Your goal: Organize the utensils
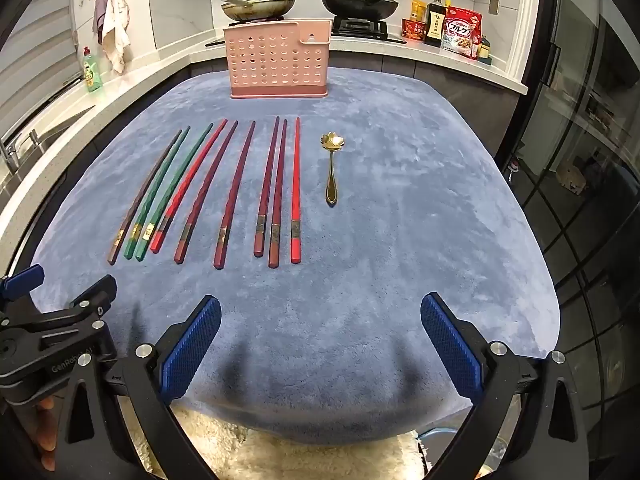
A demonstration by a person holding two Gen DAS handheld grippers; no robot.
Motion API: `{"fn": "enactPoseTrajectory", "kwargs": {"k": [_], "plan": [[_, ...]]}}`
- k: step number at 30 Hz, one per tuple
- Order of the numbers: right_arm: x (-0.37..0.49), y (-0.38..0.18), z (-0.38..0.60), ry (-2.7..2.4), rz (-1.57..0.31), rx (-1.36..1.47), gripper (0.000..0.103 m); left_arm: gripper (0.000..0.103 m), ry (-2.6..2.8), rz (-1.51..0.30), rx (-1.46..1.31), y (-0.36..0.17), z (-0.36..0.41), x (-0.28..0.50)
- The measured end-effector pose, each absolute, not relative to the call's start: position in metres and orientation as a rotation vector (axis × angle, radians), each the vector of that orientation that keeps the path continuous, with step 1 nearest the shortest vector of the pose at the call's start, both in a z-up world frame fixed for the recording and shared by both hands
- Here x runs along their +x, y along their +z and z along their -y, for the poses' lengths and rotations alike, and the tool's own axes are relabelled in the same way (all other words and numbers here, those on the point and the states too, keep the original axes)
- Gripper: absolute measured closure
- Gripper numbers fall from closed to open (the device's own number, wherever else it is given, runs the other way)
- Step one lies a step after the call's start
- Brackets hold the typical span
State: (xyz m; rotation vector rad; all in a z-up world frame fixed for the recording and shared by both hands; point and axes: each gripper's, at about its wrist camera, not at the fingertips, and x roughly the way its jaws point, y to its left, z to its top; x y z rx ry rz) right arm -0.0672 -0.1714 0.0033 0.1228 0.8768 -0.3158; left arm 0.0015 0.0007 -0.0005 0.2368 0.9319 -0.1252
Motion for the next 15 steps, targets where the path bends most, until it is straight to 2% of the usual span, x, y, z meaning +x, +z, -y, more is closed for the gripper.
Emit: {"fn": "enactPoseTrajectory", "kwargs": {"k": [15], "plan": [[-0.0642,0.0081,0.1646,-0.325,-0.883,0.105,0.007,0.007,-0.140,-0.917,0.242,0.0019,-0.0003,0.0014]]}}
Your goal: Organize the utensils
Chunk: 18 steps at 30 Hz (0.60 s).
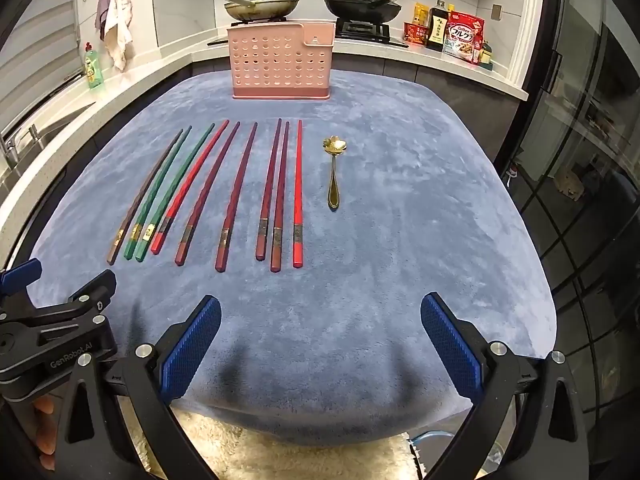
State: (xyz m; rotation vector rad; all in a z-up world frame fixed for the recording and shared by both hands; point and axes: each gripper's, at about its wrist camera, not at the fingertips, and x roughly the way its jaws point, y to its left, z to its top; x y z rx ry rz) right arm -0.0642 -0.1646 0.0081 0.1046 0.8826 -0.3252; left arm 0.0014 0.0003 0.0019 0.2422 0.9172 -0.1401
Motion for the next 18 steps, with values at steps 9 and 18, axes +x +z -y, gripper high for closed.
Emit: {"fn": "enactPoseTrajectory", "kwargs": {"k": [9,18], "plan": [[-0.0641,0.0020,0.1724,-0.330,-0.890,0.121,0.007,0.007,-0.133,-0.931,0.239,-0.0028,0.0019,0.0048],[-0.0645,0.0018,0.1693,-0.330,-0.887,0.108,0.007,0.007,-0.130,-0.938,0.227,-0.0040,-0.0007,0.0046]]}}
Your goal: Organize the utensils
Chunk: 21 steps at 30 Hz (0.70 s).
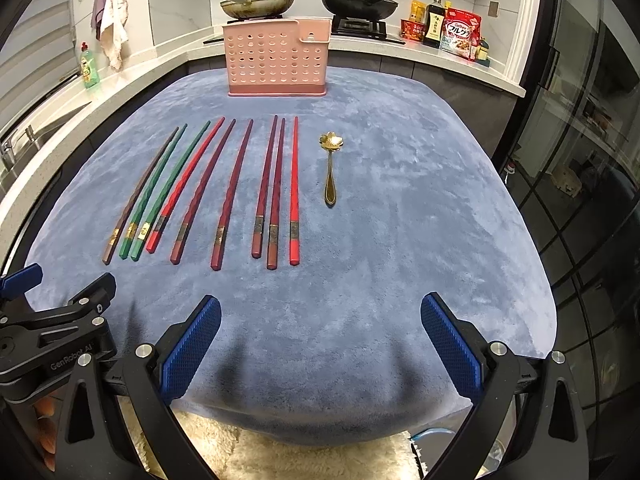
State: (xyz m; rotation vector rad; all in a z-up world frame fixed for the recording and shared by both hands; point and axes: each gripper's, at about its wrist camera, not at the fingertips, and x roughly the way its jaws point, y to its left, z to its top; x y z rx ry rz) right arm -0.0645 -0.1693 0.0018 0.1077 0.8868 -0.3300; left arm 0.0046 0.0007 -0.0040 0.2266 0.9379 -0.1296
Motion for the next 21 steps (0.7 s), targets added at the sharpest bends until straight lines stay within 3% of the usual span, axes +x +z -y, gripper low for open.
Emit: {"fn": "enactPoseTrajectory", "kwargs": {"k": [21], "plan": [[-0.0628,0.0042,0.1651,-0.327,-0.877,0.097,0.007,0.007,-0.118,-0.952,0.229,-0.0048,-0.0046,0.0042]]}}
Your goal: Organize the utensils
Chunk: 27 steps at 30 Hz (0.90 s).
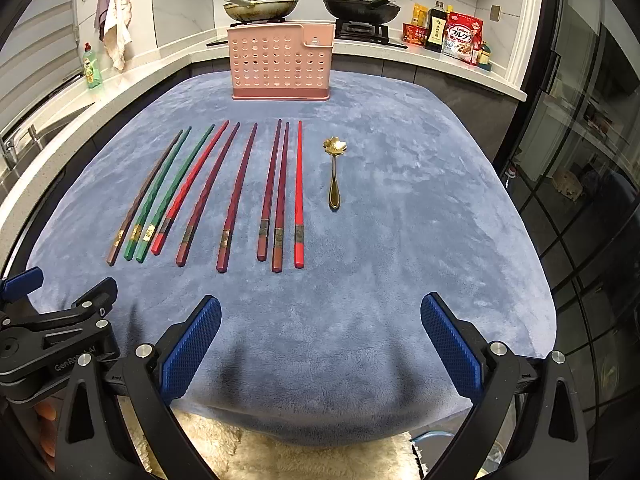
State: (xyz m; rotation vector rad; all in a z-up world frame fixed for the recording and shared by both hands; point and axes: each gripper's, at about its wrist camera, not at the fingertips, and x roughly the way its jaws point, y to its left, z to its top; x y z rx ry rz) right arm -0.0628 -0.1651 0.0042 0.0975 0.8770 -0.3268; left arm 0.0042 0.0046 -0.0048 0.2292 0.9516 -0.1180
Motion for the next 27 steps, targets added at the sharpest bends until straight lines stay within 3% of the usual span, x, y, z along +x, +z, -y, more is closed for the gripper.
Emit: {"fn": "enactPoseTrajectory", "kwargs": {"k": [27], "plan": [[-0.0634,0.0052,0.1642,-0.328,-0.876,0.100,0.007,0.007,-0.135,-0.969,0.208,-0.0049,-0.0053,0.0052]]}}
